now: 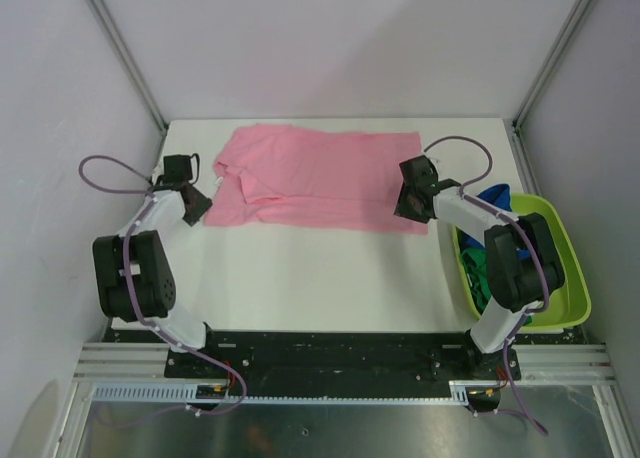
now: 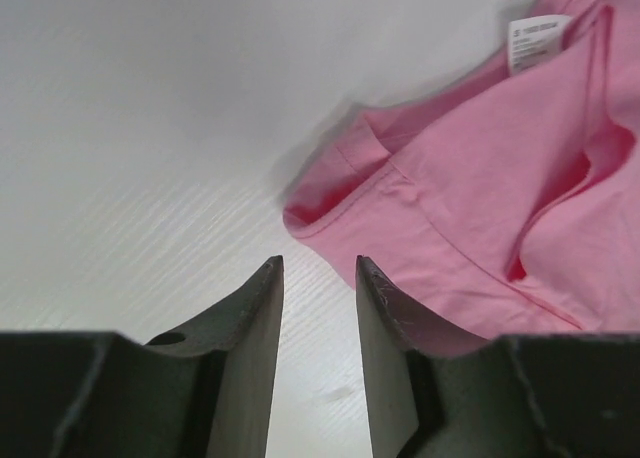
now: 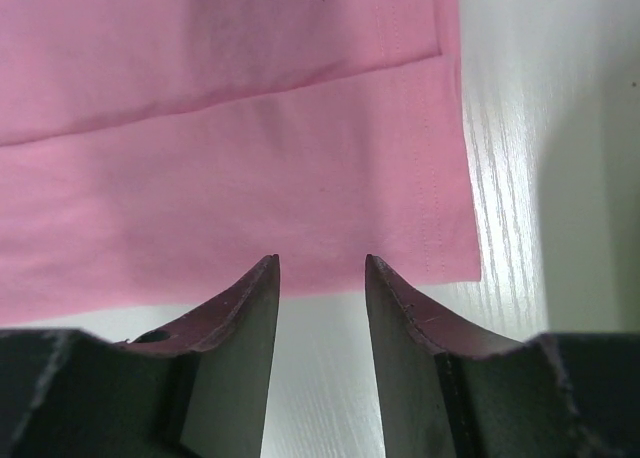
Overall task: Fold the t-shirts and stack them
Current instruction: Fold the flattened tshirt in 1/3 of the way
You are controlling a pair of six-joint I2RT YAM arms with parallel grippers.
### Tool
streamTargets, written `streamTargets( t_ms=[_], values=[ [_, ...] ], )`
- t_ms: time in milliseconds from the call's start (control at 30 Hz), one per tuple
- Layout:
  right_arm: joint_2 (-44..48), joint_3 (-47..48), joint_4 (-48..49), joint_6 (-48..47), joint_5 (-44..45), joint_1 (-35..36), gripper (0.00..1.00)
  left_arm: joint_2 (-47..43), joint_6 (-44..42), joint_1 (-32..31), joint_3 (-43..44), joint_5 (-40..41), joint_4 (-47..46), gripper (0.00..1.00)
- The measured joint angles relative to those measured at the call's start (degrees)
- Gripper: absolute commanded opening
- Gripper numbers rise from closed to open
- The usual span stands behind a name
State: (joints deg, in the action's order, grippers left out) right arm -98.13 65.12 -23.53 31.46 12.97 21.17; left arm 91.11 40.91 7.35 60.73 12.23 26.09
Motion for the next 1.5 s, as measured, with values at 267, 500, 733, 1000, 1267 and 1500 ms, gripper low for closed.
streamTargets(
  t_ms=[267,500,733,1000,1267,1500],
  values=[
    [0.00,-1.57,0.35,0.04,0.04,0.04,0.43,7.06,0.13,0.33,0.00,-1.07,-0.87,0.42],
    [0.00,-2.23,1.18,0.04,0.07,0.04,0.43,9.05,0.04,0.33,0.17,-1.97,-1.66,0.33],
    [0.00,-4.24,1.64,0.04,0.04,-0.46,0.43,10.14,-2.03,0.33,3.26,-1.25,-1.62,0.09],
    [0.00,-5.31,1.97,0.04,0.04,-2.32,0.44,10.21,-5.51,0.33,7.65,0.35,-2.19,0.00],
    [0.00,-6.82,2.86,0.11,0.07,-3.65,0.44,10.25,-6.43,0.28,7.67,0.72,-2.43,0.00],
    [0.22,-8.57,3.32,1.14,0.04,-3.91,0.44,10.25,-6.43,0.28,7.67,0.92,-2.43,0.00]
  ],
)
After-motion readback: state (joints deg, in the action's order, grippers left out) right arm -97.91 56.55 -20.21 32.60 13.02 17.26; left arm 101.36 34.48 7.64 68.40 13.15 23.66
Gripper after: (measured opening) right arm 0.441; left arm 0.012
